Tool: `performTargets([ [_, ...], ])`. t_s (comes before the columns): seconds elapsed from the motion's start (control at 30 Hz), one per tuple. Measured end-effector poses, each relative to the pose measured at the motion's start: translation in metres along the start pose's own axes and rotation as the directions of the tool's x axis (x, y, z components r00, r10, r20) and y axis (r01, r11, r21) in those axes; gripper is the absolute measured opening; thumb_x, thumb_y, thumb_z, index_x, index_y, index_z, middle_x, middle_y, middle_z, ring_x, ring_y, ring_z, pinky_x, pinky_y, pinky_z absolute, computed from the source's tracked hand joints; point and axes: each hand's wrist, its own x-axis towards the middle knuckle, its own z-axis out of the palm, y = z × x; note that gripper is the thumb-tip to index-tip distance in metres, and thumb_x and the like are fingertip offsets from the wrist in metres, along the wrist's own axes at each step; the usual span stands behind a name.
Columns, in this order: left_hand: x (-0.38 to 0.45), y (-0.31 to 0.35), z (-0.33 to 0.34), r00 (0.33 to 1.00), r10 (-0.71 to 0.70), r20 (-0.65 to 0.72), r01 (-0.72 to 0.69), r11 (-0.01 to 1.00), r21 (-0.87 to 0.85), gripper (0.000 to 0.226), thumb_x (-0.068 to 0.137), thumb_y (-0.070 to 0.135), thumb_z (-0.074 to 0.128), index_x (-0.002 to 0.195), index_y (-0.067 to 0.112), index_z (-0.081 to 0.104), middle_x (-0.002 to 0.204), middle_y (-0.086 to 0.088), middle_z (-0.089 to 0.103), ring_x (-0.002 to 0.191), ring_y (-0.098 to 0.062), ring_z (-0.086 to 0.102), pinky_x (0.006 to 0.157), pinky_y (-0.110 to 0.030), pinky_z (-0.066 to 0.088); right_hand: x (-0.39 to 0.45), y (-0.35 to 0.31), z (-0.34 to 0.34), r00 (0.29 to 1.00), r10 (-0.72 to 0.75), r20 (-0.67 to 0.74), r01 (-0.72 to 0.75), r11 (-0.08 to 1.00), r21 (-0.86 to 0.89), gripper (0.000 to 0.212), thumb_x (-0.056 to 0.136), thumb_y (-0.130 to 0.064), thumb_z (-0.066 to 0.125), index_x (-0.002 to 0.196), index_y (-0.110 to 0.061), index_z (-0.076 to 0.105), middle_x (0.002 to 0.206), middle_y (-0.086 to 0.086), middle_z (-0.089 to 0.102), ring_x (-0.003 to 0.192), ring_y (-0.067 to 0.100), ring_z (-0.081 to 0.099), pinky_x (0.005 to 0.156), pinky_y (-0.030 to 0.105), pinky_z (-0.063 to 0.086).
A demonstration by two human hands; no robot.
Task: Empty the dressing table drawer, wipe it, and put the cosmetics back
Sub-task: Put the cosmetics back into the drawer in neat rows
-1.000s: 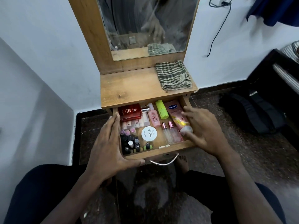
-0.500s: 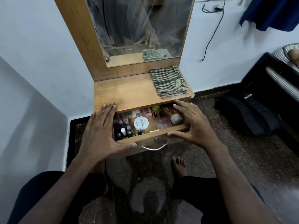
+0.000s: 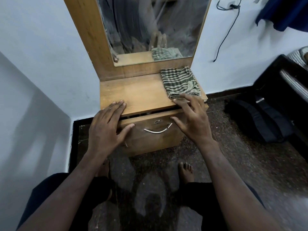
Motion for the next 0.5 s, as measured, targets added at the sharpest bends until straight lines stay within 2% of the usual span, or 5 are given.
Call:
performTargets([
  [0.17, 0.004, -0.002, 0.013, 0.989, 0.0, -0.145, -0.003, 1.0, -0.017, 0.051, 0.104, 0.042, 0.067, 0.148, 0.018, 0.06, 0.151, 0.002, 0.06, 0.142, -0.02, 0.055, 0.115, -0.039, 0.044, 0.015, -0.006, 0.011, 0.995, 0.05, -0.084, -0.054, 0.997, -0.046, 0.058, 0.076, -0.03, 0.091, 0.129, -0.018, 0.069, 0.152, 0.012, 0.049, 0.139, 0.04, 0.043, 0.11, 0.057, 0.045],
  [0.3, 0.008, -0.003, 0.019, 0.978, 0.01, -0.209, -0.008, 1.0, 0.01, 0.042, 0.106, 0.034, 0.066, 0.145, 0.019, 0.063, 0.145, 0.003, 0.065, 0.133, -0.021, 0.061, 0.11, -0.037, 0.045, 0.022, -0.009, 0.019, 0.994, 0.071, -0.088, -0.075, 0.996, -0.042, 0.056, 0.075, -0.018, 0.089, 0.127, -0.018, 0.068, 0.15, 0.011, 0.051, 0.136, 0.038, 0.044, 0.108, 0.054, 0.046],
  [0.5, 0.005, 0.002, 0.025, 0.976, -0.003, -0.218, 0.019, 0.997, 0.073, 0.041, 0.108, 0.03, 0.061, 0.148, 0.019, 0.061, 0.147, 0.001, 0.062, 0.135, -0.023, 0.058, 0.111, -0.04, 0.044, 0.023, -0.008, 0.022, 0.993, 0.081, -0.08, -0.083, 0.996, -0.018, 0.056, 0.077, -0.017, 0.088, 0.13, -0.016, 0.068, 0.144, 0.011, 0.056, 0.133, 0.037, 0.048, 0.107, 0.053, 0.047],
])
